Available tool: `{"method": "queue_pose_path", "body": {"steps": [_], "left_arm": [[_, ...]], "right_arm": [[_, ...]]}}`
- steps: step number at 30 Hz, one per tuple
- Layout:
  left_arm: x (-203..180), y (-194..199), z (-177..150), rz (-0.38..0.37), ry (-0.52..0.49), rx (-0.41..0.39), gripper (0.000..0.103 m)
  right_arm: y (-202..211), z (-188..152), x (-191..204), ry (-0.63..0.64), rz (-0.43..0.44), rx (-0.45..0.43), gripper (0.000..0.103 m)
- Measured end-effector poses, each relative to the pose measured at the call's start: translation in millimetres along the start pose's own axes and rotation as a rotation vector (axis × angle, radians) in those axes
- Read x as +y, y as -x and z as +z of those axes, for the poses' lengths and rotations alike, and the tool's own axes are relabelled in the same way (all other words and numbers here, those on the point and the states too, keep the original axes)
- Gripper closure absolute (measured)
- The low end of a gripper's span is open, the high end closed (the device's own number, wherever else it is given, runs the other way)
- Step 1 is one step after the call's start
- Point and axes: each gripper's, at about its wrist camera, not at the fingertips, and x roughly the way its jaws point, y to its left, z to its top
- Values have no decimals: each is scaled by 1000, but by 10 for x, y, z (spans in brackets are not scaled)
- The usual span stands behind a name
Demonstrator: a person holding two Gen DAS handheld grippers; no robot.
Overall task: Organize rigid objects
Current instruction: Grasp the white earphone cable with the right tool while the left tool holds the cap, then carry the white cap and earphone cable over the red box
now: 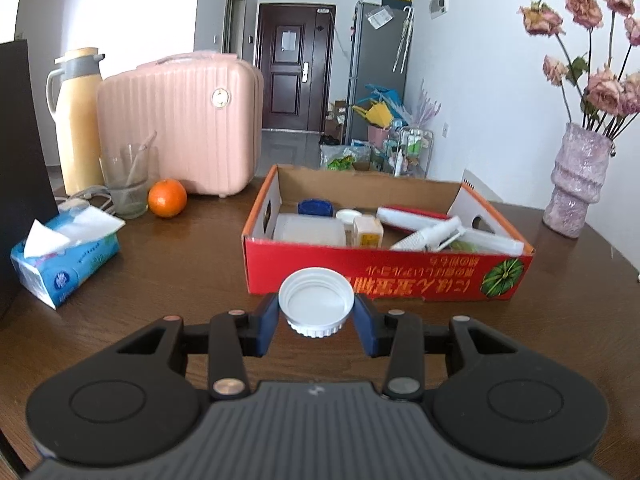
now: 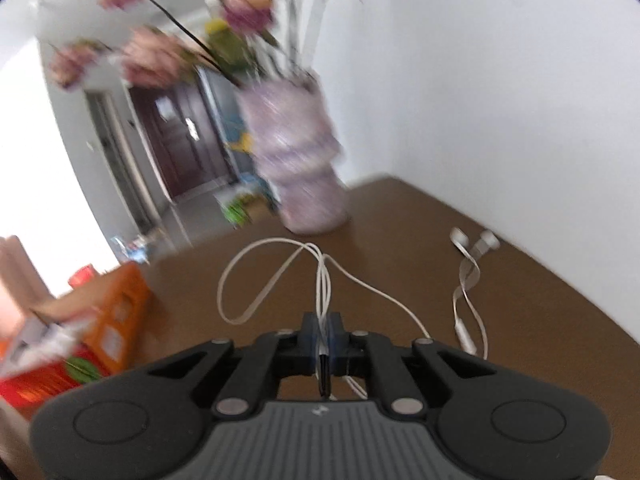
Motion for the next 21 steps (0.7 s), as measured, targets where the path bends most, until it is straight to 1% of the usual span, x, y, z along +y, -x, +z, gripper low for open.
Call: {"method": "queue_pose_path", "body": {"steps": [5, 10, 14, 21], "left_arm": [[-12, 141, 187, -25, 1, -41, 61], [-98, 265, 431, -39, -13, -69, 61], [-159, 361, 654, -51, -23, -96, 61], [-227, 455, 1128, -54, -24, -125, 61]], "right_arm": [[354, 270, 544, 30, 89, -124, 98], [623, 500, 1081, 84, 145, -199, 98], [809, 640, 1482, 121, 180, -239, 98], [960, 853, 2155, 164, 231, -286, 98]]}}
